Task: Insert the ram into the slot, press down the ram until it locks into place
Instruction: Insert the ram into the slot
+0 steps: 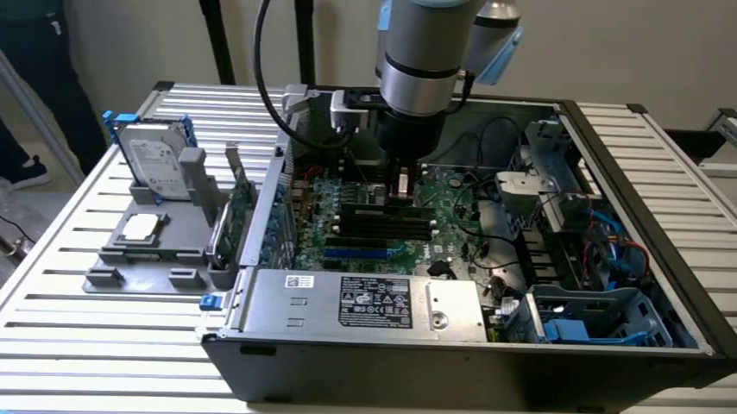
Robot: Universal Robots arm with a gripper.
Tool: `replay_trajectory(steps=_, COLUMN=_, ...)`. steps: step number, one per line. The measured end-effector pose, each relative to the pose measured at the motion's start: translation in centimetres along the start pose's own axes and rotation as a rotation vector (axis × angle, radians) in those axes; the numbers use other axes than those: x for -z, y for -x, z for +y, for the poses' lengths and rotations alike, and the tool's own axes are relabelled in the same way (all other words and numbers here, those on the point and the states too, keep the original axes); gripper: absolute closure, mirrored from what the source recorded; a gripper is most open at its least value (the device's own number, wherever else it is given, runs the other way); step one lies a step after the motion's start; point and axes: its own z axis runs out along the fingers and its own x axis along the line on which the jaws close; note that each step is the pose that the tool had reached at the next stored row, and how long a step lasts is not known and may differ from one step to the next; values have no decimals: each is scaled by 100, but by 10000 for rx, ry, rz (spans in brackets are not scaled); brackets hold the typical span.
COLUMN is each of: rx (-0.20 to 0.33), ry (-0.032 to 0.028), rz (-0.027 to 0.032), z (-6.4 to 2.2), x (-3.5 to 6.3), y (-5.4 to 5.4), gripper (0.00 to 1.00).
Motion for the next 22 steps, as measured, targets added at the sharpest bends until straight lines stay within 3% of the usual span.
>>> replay_trajectory(steps=9, rx=0, ry=-1, rz=2, z=-23, x=-145, y=-1, gripper=87)
replay_trajectory(steps=22, rx=1, ry=9, rz=4, z=-27, x=-162, y=-44, gripper=87)
